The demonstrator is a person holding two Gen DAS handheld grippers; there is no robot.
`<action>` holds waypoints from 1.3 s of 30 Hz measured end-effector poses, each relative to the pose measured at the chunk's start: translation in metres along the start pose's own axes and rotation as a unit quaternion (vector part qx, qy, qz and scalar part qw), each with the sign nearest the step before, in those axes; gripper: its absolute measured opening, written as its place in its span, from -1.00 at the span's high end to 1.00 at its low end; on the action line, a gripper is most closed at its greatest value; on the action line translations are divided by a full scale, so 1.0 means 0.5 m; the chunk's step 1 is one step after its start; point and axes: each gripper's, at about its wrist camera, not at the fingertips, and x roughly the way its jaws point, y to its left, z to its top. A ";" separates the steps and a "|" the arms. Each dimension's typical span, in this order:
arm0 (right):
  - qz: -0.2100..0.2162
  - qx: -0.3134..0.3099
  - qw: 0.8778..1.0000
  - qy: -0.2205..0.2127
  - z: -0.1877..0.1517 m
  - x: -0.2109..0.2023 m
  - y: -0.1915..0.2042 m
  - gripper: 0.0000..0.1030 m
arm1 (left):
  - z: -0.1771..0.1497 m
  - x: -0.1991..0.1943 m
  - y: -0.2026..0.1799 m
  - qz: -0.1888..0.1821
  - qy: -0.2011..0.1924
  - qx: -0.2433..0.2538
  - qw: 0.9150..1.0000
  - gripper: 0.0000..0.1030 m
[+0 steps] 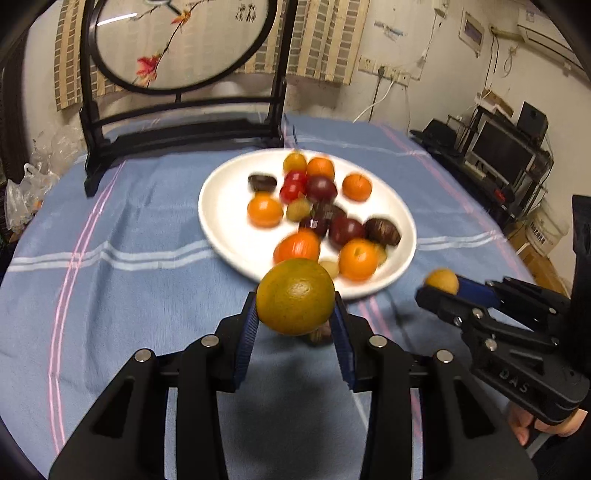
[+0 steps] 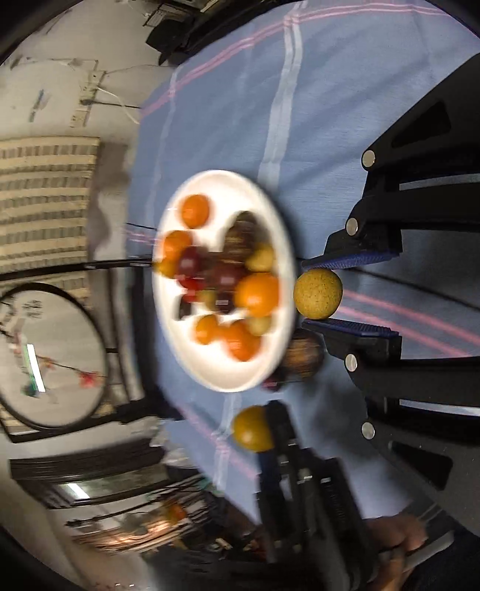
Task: Organize fruits
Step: 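Release both fruits onto the plate and pull both tools back, then grasp a brown mangosteen with the right tool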
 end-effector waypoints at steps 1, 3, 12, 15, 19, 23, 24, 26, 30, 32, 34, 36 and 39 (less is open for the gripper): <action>0.006 0.003 1.000 -0.004 0.015 0.004 -0.001 0.49 | 0.014 0.002 -0.001 0.002 -0.002 0.002 1.000 0.27; 0.013 0.016 1.000 -0.015 0.048 0.021 -0.008 0.49 | 0.046 0.013 0.000 0.012 -0.008 0.004 1.000 0.27; 0.019 0.075 0.997 -0.003 0.090 0.127 -0.043 0.45 | 0.114 0.131 0.021 0.024 0.024 -0.030 0.999 0.26; 0.020 0.087 0.996 -0.004 0.083 0.127 -0.060 0.26 | 0.113 0.136 0.039 0.039 -0.001 -0.070 0.997 -0.42; 0.010 0.094 0.995 -0.009 0.073 0.108 -0.084 0.23 | 0.100 0.109 0.052 0.032 -0.017 -0.092 0.995 -0.53; 0.007 0.096 0.995 -0.009 0.065 0.091 -0.085 0.19 | 0.073 0.083 0.065 0.045 -0.020 -0.097 0.994 -0.60; 0.006 0.094 0.995 -0.012 0.062 0.085 -0.083 0.13 | 0.064 0.076 0.072 0.049 -0.019 -0.099 0.994 -0.62; 0.003 0.090 0.996 -0.017 0.052 0.069 -0.075 0.05 | 0.045 0.069 0.087 0.051 -0.017 -0.110 0.992 -0.64; 0.004 0.075 0.997 -0.017 0.024 0.043 -0.056 0.01 | 0.013 0.058 0.110 0.054 -0.007 -0.122 0.991 -0.64; 0.008 0.067 0.998 -0.013 0.008 0.033 -0.045 0.00 | 0.000 0.050 0.114 0.060 -0.007 -0.121 0.991 -0.64; 0.014 0.052 0.999 -0.005 -0.013 0.027 -0.026 -0.01 | -0.008 0.044 0.113 0.064 -0.010 -0.118 0.991 -0.65; 0.019 0.034 0.999 0.008 -0.033 0.025 -0.004 -0.01 | -0.017 0.038 0.111 0.069 -0.011 -0.114 0.991 -0.67; 0.023 0.011 0.999 0.025 -0.054 0.030 0.023 -0.01 | -0.026 0.030 0.107 0.072 -0.010 -0.104 0.992 -0.68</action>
